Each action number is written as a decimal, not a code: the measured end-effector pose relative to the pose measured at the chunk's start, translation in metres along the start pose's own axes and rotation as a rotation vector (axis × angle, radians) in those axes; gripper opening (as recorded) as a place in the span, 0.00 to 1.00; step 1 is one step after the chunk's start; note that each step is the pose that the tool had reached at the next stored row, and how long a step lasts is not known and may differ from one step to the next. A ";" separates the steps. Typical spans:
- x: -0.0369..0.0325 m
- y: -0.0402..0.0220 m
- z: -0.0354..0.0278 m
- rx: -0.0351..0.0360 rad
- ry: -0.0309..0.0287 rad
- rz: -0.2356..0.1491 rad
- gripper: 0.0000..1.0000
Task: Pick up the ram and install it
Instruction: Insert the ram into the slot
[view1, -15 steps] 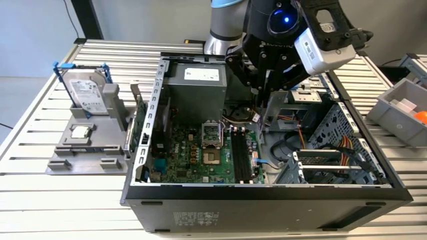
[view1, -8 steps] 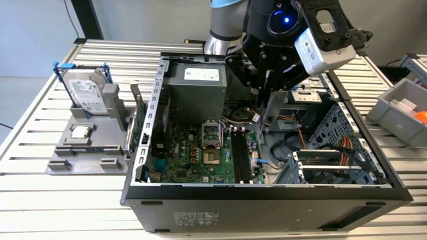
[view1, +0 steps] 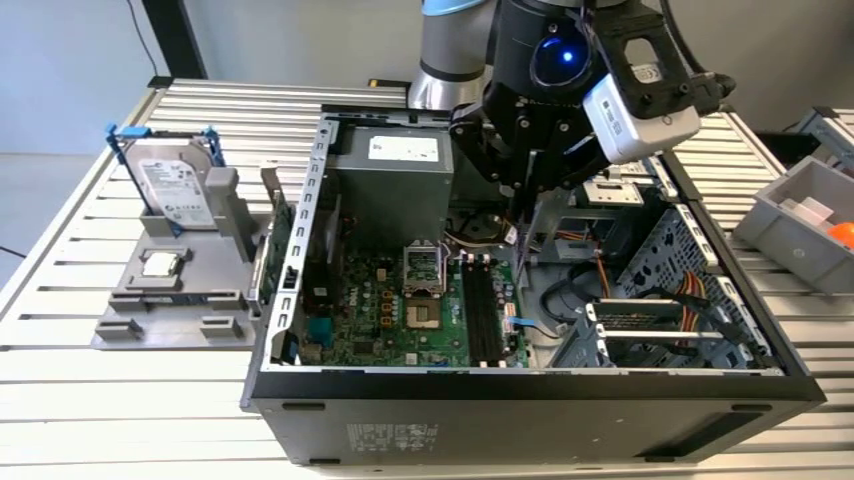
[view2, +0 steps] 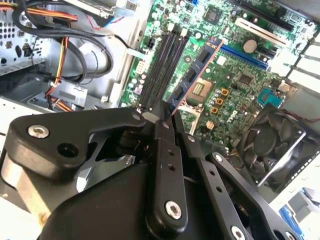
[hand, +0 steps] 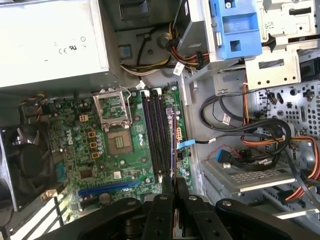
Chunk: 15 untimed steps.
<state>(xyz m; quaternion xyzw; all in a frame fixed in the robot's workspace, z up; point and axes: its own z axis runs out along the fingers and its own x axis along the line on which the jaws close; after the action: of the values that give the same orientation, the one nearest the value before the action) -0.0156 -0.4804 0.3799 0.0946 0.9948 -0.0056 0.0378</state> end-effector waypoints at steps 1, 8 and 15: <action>-0.0002 0.0000 0.0019 -0.0004 -0.0001 0.000 0.00; -0.0006 0.0003 0.0098 0.0001 0.0007 0.000 0.00; -0.0009 0.0010 0.0126 0.0026 0.0003 0.000 0.00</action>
<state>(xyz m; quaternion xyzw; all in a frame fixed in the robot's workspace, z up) -0.0136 -0.4797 0.3674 0.0945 0.9948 -0.0068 0.0375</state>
